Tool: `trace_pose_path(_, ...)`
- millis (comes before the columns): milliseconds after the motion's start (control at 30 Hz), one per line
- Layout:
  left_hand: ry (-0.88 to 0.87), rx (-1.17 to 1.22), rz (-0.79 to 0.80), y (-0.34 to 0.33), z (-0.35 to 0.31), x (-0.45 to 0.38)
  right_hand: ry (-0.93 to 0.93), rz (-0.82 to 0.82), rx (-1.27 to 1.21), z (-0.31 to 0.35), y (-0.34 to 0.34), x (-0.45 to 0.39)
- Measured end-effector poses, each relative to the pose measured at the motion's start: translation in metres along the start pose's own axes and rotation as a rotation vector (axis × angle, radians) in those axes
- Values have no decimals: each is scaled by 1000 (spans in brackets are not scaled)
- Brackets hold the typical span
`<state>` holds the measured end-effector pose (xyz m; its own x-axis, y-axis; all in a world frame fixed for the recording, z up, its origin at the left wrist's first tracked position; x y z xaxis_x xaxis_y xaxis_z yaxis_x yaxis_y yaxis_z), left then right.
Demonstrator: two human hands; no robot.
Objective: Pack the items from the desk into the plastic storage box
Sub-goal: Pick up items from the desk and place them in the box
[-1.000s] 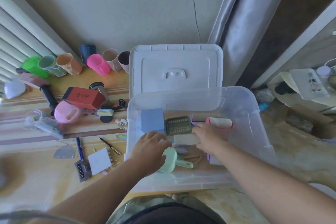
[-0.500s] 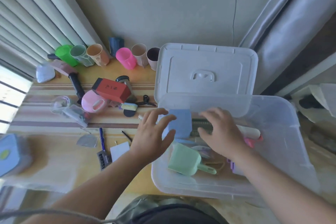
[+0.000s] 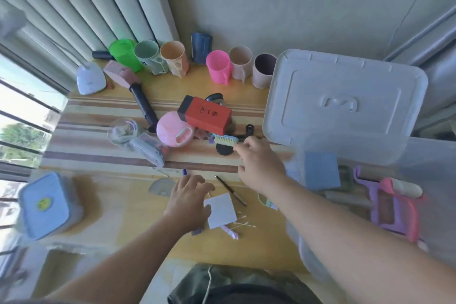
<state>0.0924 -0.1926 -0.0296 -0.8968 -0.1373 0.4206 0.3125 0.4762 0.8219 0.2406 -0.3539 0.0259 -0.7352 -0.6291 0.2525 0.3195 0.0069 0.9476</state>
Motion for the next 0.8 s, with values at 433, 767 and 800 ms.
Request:
trace_pose_path(433, 76, 32, 22, 17, 101, -6, -353, 181, -42, -14, -72, -24)
trace_pose_path(767, -346, -368, 326, -17, 53, -5, -94, 132, -193, 36, -56, -6)
trace_pose_path(800, -325, -366, 327, -20, 56, -3, -80, 150, -208, 40, -57, -3)
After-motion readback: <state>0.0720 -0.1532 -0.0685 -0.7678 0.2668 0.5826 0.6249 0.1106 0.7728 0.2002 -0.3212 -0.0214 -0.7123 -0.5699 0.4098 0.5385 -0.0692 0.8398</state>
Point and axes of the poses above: each hand's wrist, its own x-axis away from the middle knuckle, its own y-axis out of the back of the hand, z = x × y, the point moved 3 cm from there along -x, towards the middle knuckle, and after that the axes turned 9 degrees about x, right-handed, at the moved point
